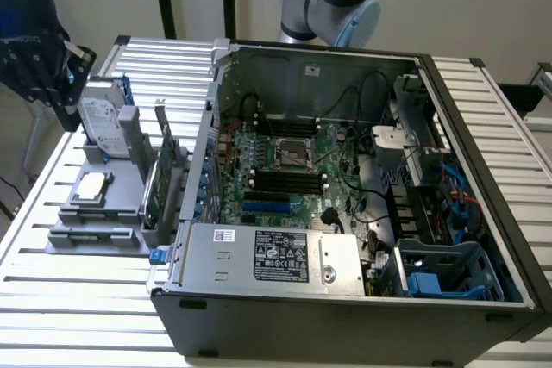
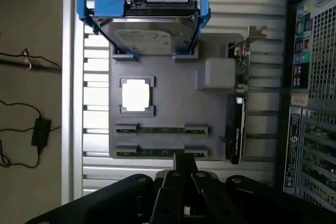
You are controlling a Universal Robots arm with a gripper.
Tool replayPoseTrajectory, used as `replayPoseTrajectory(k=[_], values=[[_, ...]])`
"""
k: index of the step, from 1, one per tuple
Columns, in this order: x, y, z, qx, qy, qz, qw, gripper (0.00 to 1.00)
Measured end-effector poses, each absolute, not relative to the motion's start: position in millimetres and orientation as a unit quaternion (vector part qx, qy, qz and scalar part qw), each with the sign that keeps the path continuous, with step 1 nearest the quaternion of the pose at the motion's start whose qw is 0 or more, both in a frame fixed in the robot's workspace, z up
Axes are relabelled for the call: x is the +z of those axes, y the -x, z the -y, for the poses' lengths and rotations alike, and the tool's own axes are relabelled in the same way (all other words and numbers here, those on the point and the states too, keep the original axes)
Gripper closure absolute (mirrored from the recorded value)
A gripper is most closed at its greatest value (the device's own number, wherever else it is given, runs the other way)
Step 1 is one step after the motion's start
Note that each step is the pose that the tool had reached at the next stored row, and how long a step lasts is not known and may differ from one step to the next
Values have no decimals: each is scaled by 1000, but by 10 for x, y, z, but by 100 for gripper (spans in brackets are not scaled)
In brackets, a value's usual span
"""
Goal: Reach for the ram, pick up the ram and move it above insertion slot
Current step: 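Reach for the ram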
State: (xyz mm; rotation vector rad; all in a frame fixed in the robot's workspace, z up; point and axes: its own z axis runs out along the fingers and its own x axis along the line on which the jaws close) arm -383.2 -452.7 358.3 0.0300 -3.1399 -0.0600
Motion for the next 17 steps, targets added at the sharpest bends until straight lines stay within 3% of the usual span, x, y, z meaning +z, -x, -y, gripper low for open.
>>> replayPoseTrajectory(k=[6, 17], values=[[3561, 3891, 4696, -19, -10, 1000, 0, 89], [3561, 3893, 4713, -19, -60, 998, 1, 89]])
